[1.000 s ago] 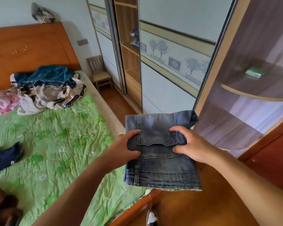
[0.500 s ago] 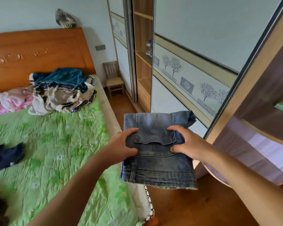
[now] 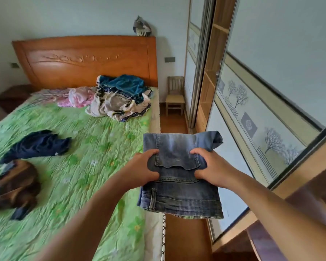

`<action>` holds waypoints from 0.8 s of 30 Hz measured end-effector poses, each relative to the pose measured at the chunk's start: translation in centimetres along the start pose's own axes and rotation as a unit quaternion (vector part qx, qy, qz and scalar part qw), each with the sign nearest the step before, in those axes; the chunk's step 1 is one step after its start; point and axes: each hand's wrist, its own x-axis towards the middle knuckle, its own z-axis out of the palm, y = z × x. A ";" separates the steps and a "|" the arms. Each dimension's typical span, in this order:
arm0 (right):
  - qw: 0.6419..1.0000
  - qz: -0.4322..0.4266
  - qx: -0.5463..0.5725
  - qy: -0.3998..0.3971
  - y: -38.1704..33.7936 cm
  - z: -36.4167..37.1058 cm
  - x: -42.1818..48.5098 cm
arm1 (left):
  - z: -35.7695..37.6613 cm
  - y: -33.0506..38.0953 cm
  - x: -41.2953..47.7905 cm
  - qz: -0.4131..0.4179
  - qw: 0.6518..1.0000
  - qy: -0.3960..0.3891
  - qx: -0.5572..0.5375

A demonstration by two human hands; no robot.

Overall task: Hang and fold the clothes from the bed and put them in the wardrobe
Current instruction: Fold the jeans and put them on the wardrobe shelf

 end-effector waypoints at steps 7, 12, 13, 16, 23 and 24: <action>1.000 -0.014 -0.011 0.005 1.3 -1.5 6.7 | -0.6 0.7 5.3 -0.022 1.000 0.020 0.003; 0.999 0.011 -0.009 0.030 3.6 -3.2 13.9 | -1.4 1.6 13.9 -0.001 1.000 0.007 -0.010; 0.999 0.018 -0.008 0.034 4.1 -3.6 15.8 | -1.6 1.7 16.1 0.004 1.000 0.002 -0.013; 0.998 0.033 -0.008 0.046 5.2 -5.0 22.5 | -2.7 1.8 23.4 0.019 1.000 -0.010 -0.016; 0.998 0.043 0.018 0.046 3.3 -9.6 37.4 | -10.0 1.5 38.5 0.018 1.000 -0.020 0.011; 0.998 0.043 0.021 0.047 3.0 -10.4 39.0 | -11.0 1.6 40.2 0.015 1.000 -0.023 0.015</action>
